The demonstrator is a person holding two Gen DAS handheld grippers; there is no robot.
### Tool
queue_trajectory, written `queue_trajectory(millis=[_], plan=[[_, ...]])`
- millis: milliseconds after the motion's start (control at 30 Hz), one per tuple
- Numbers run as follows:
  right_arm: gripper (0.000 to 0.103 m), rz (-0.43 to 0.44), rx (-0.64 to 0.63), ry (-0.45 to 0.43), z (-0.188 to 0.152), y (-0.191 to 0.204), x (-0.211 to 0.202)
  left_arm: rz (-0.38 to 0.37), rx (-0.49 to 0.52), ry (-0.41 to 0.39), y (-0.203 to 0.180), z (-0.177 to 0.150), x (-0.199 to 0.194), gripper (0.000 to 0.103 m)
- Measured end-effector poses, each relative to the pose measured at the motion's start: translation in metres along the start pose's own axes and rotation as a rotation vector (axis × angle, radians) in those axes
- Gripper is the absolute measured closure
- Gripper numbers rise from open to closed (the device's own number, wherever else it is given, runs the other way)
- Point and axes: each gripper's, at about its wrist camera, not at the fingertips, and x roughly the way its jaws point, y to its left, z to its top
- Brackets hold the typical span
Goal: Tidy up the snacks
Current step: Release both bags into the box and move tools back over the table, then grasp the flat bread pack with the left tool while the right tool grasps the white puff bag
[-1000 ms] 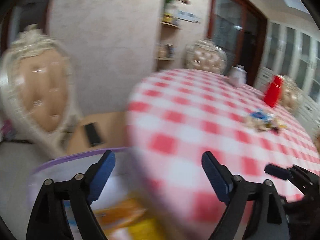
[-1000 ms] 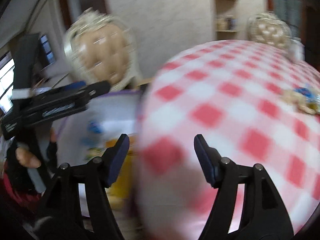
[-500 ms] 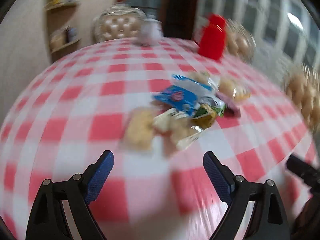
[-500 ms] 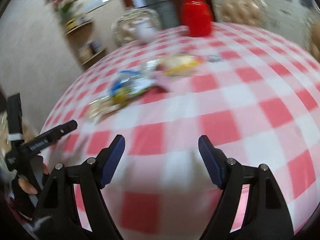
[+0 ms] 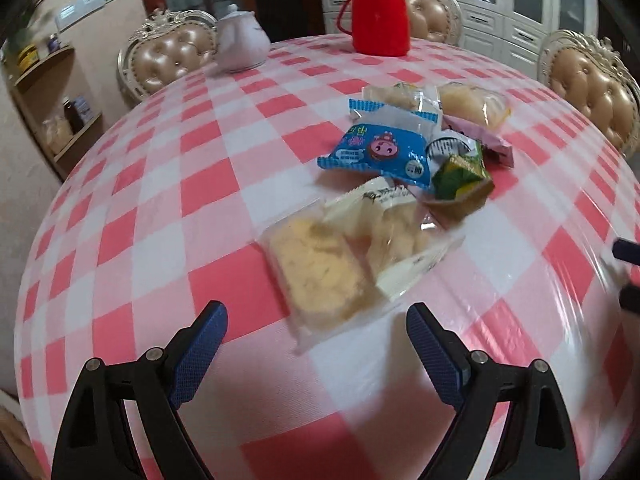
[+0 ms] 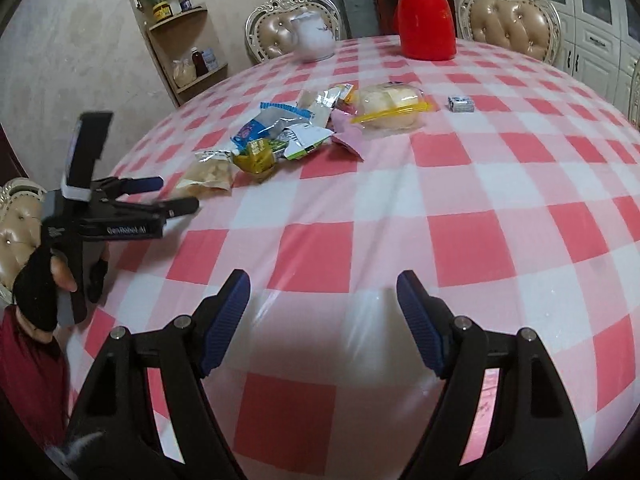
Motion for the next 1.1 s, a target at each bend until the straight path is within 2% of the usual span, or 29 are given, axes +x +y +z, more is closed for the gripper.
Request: queue_trajectory(millis=[100,167,300,400,433,500,533,567,733,867,933,1000,1033,1100], plan=[[0.025,-0.003,0.030,0.009,0.001,-0.005,0.001,-0.035,-0.106,-0.009,0.018,0.006,0.003,0.011],[0.025,-0.003,0.032,0.011,0.002,-0.005,0.001,-0.045,-0.122,-0.001,0.018,0.012,0.011,0.011],[0.025,-0.009,0.023,0.013,0.003,-0.004,0.003,-0.027,-0.160,0.011,0.011,0.022,0.026,0.012],[0.025,-0.010,0.018,0.009,0.003,-0.005,0.004,-0.018,-0.261,-0.005,0.017,0.028,0.030,0.012],[0.025,-0.012,0.015,0.006,0.003,-0.004,0.004,0.006,-0.272,-0.005,0.019,0.028,0.030,0.016],[0.025,-0.007,0.010,0.006,0.004,-0.004,0.005,0.049,-0.263,-0.015,0.019,0.026,0.027,0.041],[0.025,0.000,0.008,0.004,0.004,-0.004,0.005,0.043,-0.255,-0.028,0.020,0.023,0.023,0.062],[0.025,0.008,0.005,-0.003,0.004,-0.003,0.004,0.036,-0.253,-0.028,0.024,0.019,0.019,0.066],[0.028,0.039,-0.012,-0.046,0.018,0.017,0.010,-0.016,-0.238,-0.024,0.040,0.001,0.006,0.067],[0.029,0.096,-0.130,-0.089,0.046,0.069,0.026,-0.024,-0.276,-0.049,0.066,-0.016,-0.001,0.067],[0.029,0.118,-0.209,-0.072,0.061,0.101,0.044,-0.062,-0.315,-0.059,0.078,-0.022,-0.004,0.067],[0.029,0.107,-0.268,-0.040,0.072,0.128,0.067,-0.047,-0.337,-0.059,0.086,-0.024,-0.004,0.067],[0.029,0.104,-0.270,-0.022,0.078,0.141,0.082,-0.028,-0.345,-0.060,0.092,-0.025,-0.003,0.067],[0.034,0.117,-0.244,-0.006,0.085,0.155,0.100,-0.046,-0.361,-0.064,0.098,-0.027,-0.003,0.067]])
